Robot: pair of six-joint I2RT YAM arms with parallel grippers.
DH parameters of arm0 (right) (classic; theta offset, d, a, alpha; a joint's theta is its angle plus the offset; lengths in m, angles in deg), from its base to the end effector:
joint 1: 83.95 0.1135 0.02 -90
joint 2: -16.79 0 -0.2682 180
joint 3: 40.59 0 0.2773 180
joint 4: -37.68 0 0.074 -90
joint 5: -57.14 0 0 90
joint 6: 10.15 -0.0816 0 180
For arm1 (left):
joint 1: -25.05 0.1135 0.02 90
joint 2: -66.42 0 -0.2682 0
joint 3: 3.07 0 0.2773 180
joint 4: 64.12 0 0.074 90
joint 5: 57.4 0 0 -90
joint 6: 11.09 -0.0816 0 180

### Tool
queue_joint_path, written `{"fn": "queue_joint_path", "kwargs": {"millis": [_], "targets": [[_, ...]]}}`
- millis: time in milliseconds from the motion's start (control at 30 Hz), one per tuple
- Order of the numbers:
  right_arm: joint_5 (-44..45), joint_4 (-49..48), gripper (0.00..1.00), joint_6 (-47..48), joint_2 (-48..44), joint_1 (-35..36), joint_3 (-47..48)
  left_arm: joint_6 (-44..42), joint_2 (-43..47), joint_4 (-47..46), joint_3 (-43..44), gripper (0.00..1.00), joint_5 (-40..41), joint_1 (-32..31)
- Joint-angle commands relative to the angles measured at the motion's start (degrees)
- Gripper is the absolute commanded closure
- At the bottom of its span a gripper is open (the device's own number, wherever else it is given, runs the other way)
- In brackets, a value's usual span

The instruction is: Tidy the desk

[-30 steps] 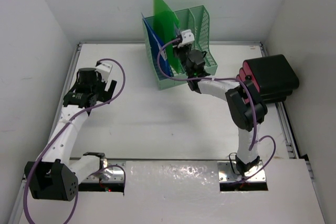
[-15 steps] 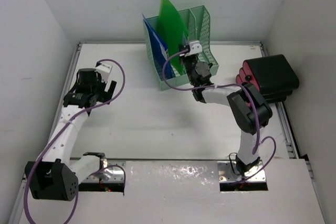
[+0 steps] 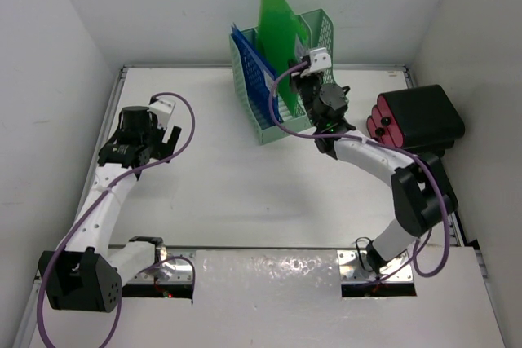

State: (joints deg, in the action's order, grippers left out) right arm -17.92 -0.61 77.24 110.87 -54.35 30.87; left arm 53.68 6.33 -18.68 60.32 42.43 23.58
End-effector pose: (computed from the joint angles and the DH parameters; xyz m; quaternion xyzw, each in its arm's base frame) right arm 0.3949 0.2001 0.3156 -0.0390 0.6066 0.1437 0.7809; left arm 0.2779 0.0068 0.2583 0.1765 0.8941 0.1598 0.3794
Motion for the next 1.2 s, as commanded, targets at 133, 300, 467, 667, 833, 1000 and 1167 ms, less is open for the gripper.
{"fn": "queue_joint_path", "kwargs": {"millis": [133, 300, 467, 667, 833, 1000, 1167], "targets": [[-2.02, 1.47, 1.0, -0.37, -7.59, -0.86, 3.97, -0.08, 1.12, 0.45, 3.95, 0.0, -0.16, 0.77], [-0.7, 2.0, 1.0, 1.02, -11.37, -0.86, 3.97, -0.08, 1.56, 1.15, 4.13, 0.0, -0.07, 0.68], [0.88, 3.32, 1.0, 2.17, -13.4, -0.86, 4.06, 0.01, 1.82, 1.24, 4.13, 0.01, -0.24, 0.77], [0.09, 4.9, 1.0, 1.65, -14.89, -0.86, 4.84, -0.08, 1.91, 1.33, 4.04, 0.0, -0.42, 0.68], [-0.18, 7.19, 1.0, 1.12, -14.37, -0.86, 6.78, -0.08, 2.09, 1.33, 4.12, 0.0, -0.42, 0.68], [-0.17, 7.1, 1.0, 0.77, -16.65, -0.87, 7.48, -0.43, 1.74, 1.24, 4.13, 0.0, -0.33, 0.68], [-1.84, 8.07, 1.0, 0.5, -18.58, -0.86, 7.84, -0.25, 1.39, 0.71, 3.95, 0.0, -0.77, 0.68]]}}
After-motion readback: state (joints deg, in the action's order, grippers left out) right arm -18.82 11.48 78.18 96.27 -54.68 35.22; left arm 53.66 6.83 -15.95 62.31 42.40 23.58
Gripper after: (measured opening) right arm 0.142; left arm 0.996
